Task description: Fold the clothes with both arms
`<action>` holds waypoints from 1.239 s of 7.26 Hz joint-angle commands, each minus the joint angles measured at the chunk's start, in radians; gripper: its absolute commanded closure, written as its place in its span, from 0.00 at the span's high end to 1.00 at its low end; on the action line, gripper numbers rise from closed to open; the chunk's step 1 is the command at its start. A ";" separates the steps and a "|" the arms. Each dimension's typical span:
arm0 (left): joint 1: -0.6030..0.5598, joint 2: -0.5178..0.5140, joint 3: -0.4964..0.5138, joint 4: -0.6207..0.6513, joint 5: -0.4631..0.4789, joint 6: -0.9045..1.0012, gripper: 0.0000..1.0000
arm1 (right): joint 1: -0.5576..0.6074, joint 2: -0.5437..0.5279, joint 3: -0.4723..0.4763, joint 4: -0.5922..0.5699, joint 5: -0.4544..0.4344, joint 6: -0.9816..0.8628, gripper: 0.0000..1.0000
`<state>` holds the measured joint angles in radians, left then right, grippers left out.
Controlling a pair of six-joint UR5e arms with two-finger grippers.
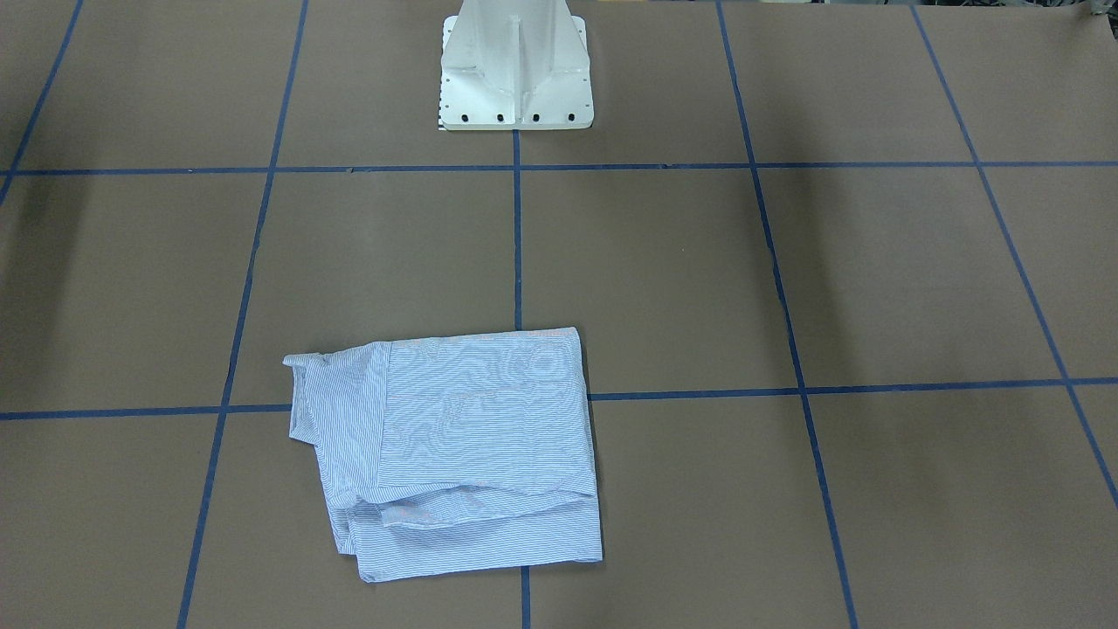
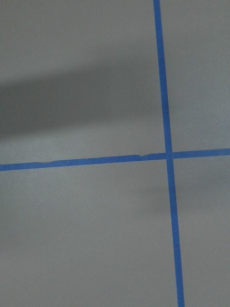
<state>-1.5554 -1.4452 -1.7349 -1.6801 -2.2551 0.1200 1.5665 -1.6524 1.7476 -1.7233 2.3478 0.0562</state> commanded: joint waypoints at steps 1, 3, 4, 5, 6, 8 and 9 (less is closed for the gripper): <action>0.000 0.000 -0.020 0.000 0.000 -0.022 1.00 | 0.009 -0.012 -0.003 0.001 -0.004 0.001 1.00; 0.000 0.003 -0.020 -0.001 0.000 -0.022 1.00 | 0.020 -0.015 -0.025 0.045 -0.019 0.004 1.00; 0.000 0.005 -0.020 -0.001 0.000 -0.022 1.00 | 0.020 -0.012 -0.028 0.045 -0.019 0.005 1.00; 0.000 0.008 -0.020 -0.001 -0.001 -0.023 1.00 | 0.020 -0.012 -0.028 0.047 -0.019 0.005 1.00; 0.000 0.008 -0.020 -0.001 -0.003 -0.061 1.00 | 0.020 -0.012 -0.028 0.047 -0.019 0.007 1.00; 0.000 0.009 -0.020 -0.003 -0.004 -0.145 1.00 | 0.020 -0.012 -0.028 0.047 -0.030 0.007 1.00; 0.000 0.009 -0.020 -0.003 -0.017 -0.146 1.00 | 0.020 -0.012 -0.026 0.047 -0.030 0.007 1.00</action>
<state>-1.5554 -1.4364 -1.7553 -1.6826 -2.2624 -0.0131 1.5861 -1.6644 1.7198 -1.6767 2.3210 0.0628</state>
